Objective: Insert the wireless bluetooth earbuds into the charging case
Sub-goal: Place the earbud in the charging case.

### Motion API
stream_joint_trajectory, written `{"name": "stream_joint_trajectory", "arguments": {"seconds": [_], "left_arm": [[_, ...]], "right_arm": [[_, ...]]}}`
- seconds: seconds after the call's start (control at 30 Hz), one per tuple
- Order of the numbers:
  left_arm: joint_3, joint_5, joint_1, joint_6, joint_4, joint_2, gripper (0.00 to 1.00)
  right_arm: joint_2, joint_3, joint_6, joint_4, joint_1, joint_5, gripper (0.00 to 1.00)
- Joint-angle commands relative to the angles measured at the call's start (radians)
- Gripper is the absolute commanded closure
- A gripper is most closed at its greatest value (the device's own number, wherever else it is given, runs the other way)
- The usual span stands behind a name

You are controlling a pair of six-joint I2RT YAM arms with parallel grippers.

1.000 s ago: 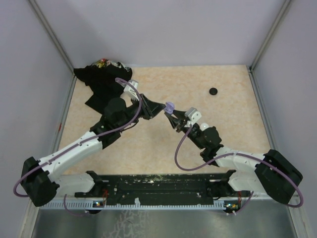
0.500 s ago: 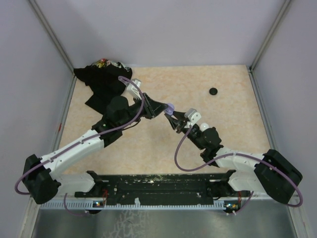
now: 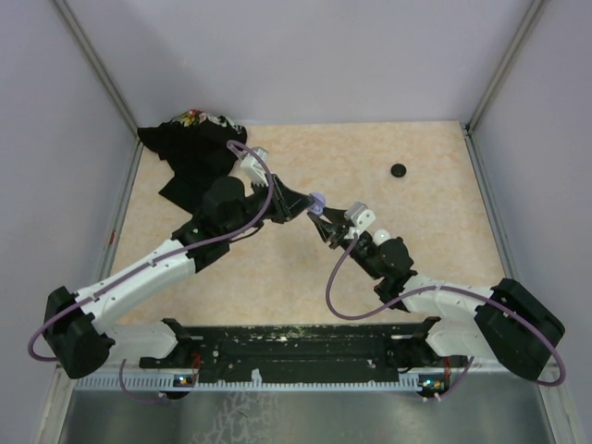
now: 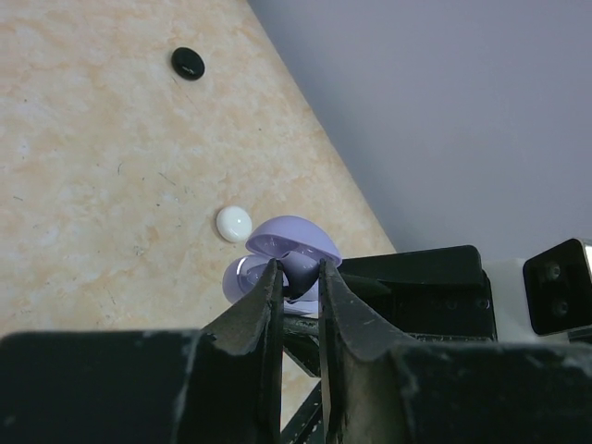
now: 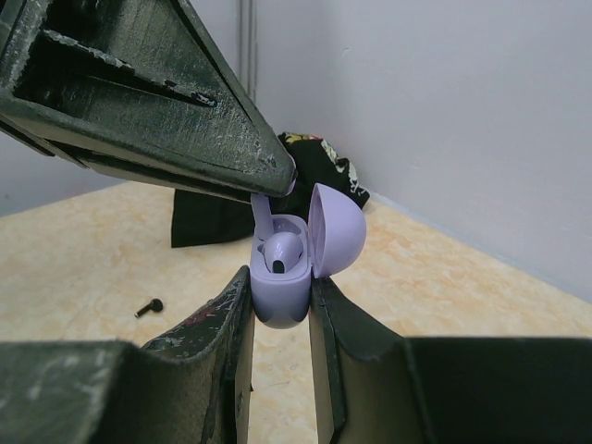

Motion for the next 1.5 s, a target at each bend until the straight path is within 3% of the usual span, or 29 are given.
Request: {"name": "stream_joint_trajectory", "arguments": {"seconds": [0.0,0.4,1.13,1.23,1.47], "left_arm": [[0.041,-0.006,-0.01,0.028,-0.036,0.015,0.78],[0.083,-0.04,-0.027,0.059,-0.102,0.052,0.75],[0.102,-0.187,-0.03,0.187,-0.187,-0.055,0.4],[0.116,-0.138,-0.018,0.236,-0.202,-0.074,0.3],[0.145,0.18,0.058,0.295,-0.21,-0.082,0.19]], "right_arm": [[-0.023,-0.002,0.001,0.081,0.008,-0.007,1.0],[-0.04,-0.008,0.002,0.08,0.009,-0.009,1.0],[-0.045,-0.036,0.027,0.096,0.009,-0.012,1.0],[-0.061,-0.029,0.034,0.055,0.007,-0.04,1.0],[-0.079,0.009,0.088,-0.019,-0.019,-0.179,1.0]]}}
